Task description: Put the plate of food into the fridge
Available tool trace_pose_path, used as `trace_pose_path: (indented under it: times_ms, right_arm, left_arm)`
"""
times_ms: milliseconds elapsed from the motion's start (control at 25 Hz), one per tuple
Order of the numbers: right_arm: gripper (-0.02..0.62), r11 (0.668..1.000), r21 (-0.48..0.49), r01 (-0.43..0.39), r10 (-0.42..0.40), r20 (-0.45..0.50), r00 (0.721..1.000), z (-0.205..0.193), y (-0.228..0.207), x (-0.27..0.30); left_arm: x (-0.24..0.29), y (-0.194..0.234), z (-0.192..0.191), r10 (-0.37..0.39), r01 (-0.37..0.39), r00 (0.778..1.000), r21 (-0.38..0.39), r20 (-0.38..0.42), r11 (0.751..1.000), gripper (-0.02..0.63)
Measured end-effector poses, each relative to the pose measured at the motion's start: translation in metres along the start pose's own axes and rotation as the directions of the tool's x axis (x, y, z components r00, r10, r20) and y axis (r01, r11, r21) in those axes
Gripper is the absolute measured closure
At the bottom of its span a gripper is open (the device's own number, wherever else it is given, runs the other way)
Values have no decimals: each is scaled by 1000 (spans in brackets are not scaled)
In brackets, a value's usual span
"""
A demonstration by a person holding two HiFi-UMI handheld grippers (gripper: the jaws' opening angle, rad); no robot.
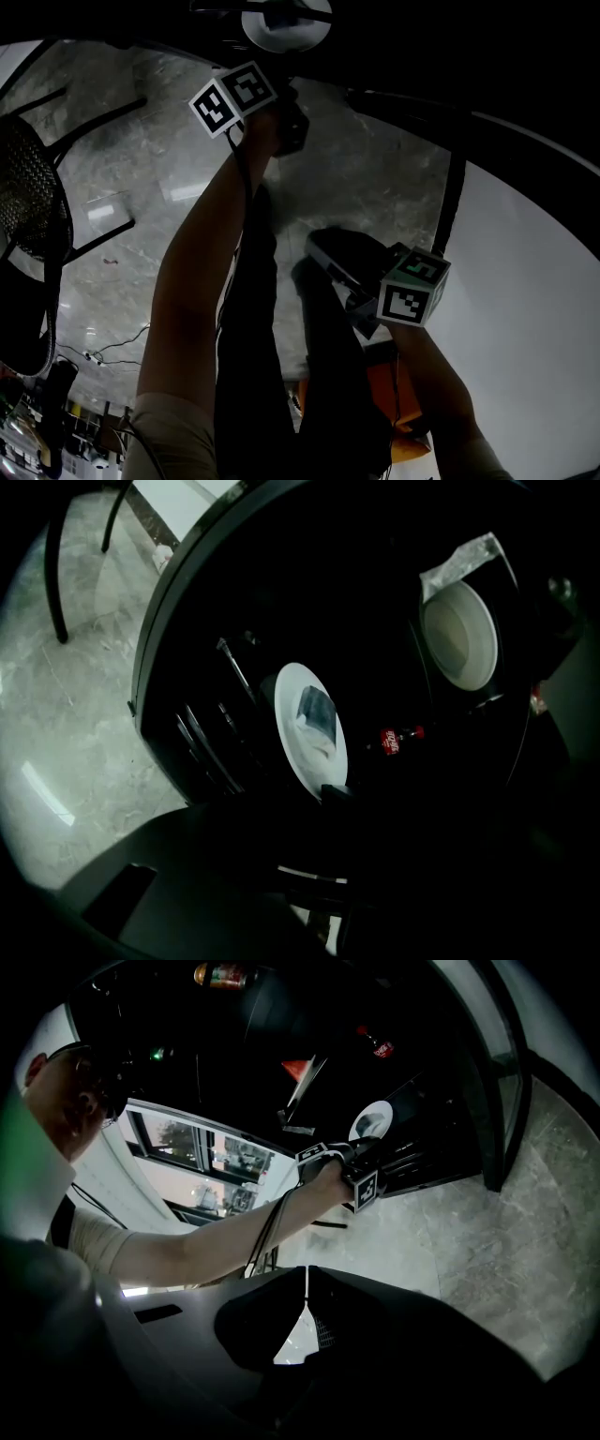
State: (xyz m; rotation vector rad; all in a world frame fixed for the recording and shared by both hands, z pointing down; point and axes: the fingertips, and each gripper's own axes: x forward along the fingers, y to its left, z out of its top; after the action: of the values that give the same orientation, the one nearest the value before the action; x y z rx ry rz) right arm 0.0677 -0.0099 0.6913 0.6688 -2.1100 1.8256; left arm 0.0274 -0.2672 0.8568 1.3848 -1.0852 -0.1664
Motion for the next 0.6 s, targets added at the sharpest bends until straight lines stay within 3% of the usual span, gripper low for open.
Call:
trace_pose_path:
  times_ms: [320,600]
  right_arm:
    - [571,1000,6,7,-7,4,1000,-1,-5,-5]
    - [571,1000,8,3,-3,2,1000,0,-3,-1]
  left_arm:
    - [2,2,7,1,1,999,-39,40,999,497]
    - [7,3,17,-7,9,1000,-53,28,999,491]
